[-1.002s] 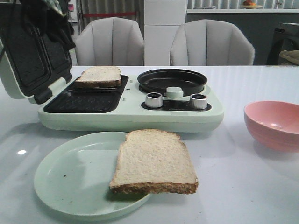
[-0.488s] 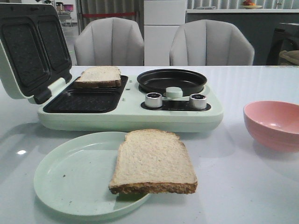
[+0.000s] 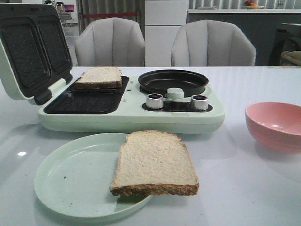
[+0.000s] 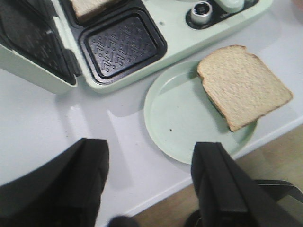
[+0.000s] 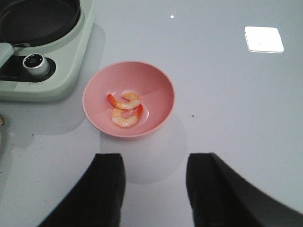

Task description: Make breakfast with bread and shrimp

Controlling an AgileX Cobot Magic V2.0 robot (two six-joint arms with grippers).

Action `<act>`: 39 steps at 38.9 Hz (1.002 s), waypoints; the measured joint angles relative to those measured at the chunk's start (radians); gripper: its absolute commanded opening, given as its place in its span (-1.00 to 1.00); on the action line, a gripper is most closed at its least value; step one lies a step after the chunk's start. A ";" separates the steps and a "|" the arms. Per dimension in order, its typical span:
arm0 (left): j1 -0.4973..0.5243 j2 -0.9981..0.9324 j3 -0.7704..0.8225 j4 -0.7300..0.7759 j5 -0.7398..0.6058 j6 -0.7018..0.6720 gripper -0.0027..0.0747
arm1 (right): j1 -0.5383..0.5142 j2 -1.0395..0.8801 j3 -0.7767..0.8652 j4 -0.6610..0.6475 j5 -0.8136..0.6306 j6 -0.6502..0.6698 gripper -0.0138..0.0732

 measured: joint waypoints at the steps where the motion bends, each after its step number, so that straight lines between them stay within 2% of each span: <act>1: -0.003 -0.020 0.017 -0.010 -0.007 0.000 0.22 | 0.000 0.000 0.000 0.000 0.000 0.000 0.31; 12: -0.032 -0.245 0.197 -0.103 -0.099 0.000 0.22 | 0.000 0.000 0.000 0.000 0.000 0.000 0.31; 18: -0.032 -0.307 0.250 -0.109 -0.115 0.000 0.19 | 0.000 0.002 0.002 0.070 0.003 0.000 0.31; 25: -0.032 -0.320 0.276 -0.109 -0.125 0.000 0.09 | 0.000 0.070 0.008 0.239 0.110 -0.024 0.32; 33: -0.032 -0.320 0.280 -0.109 -0.186 0.000 -0.04 | 0.030 0.185 0.050 0.478 0.156 -0.222 0.58; 39: -0.032 -0.320 0.280 -0.109 -0.218 0.000 -0.08 | 0.105 0.282 0.068 0.672 0.149 -0.344 0.60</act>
